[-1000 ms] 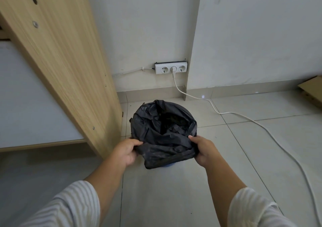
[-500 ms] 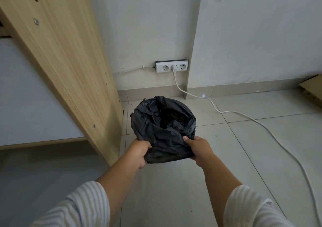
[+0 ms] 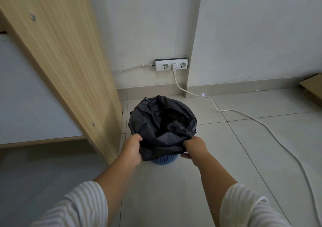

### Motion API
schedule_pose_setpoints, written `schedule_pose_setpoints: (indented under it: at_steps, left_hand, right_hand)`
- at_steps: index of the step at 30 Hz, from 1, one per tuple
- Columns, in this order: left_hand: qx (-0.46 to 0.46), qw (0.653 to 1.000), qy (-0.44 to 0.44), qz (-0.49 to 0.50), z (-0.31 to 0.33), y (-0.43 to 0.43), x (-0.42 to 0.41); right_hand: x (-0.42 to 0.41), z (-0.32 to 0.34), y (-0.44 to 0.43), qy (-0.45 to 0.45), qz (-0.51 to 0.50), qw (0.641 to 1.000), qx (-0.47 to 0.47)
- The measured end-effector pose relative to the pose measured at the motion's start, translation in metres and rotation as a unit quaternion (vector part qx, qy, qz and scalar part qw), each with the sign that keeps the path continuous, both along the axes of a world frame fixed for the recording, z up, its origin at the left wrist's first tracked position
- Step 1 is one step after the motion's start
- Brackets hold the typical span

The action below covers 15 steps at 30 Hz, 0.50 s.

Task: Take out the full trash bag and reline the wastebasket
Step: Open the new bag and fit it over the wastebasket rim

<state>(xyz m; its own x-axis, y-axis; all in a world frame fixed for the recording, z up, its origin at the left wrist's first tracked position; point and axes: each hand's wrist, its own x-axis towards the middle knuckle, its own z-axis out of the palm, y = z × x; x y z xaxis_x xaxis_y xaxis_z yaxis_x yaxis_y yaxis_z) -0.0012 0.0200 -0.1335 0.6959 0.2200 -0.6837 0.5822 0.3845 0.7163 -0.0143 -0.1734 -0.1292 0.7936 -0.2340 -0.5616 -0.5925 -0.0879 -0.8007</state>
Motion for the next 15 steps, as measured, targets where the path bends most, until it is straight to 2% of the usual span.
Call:
schedule_pose_setpoints:
  at_steps: [3, 6, 7, 8, 9, 10, 11, 13, 15]
  left_hand:
    - [-0.055, 0.998, -0.032, 0.004, 0.002, -0.006, 0.000]
    - [-0.032, 0.999, -0.029, -0.031, -0.002, -0.008, -0.003]
    - [-0.020, 0.999, -0.028, -0.041, -0.004, -0.007, -0.004]
    - [-0.008, 0.998, -0.026, -0.051, -0.004, -0.006, -0.004]
    - [0.000, 0.998, -0.028, -0.057, -0.006, -0.004, -0.004]
    - [0.003, 0.998, -0.030, -0.058, -0.007, -0.003, -0.002]
    - [0.000, 0.998, -0.029, -0.052, -0.007, -0.002, -0.001]
    - [-0.017, 0.999, -0.021, -0.033, -0.005, 0.000, 0.000]
    - [-0.020, 0.999, -0.022, -0.023, -0.004, 0.002, 0.002]
  right_hand:
    - [0.002, 0.003, 0.001, 0.003, -0.140, 0.976, 0.165]
    - [0.004, -0.003, -0.004, 0.030, -0.191, 0.959, 0.209]
    - [0.005, -0.006, -0.004, 0.039, -0.174, 0.965, 0.190]
    - [0.005, -0.008, -0.005, 0.039, -0.130, 0.982, 0.130]
    - [0.005, -0.009, -0.004, 0.034, -0.053, 0.998, 0.025]
    - [0.005, -0.013, -0.006, 0.034, 0.037, 0.995, -0.088]
    - [0.004, -0.015, -0.006, 0.035, 0.104, 0.981, -0.162]
    - [0.000, -0.013, -0.006, 0.054, 0.151, 0.972, -0.173]
    - [-0.006, -0.006, -0.007, 0.052, 0.122, 0.985, -0.115]
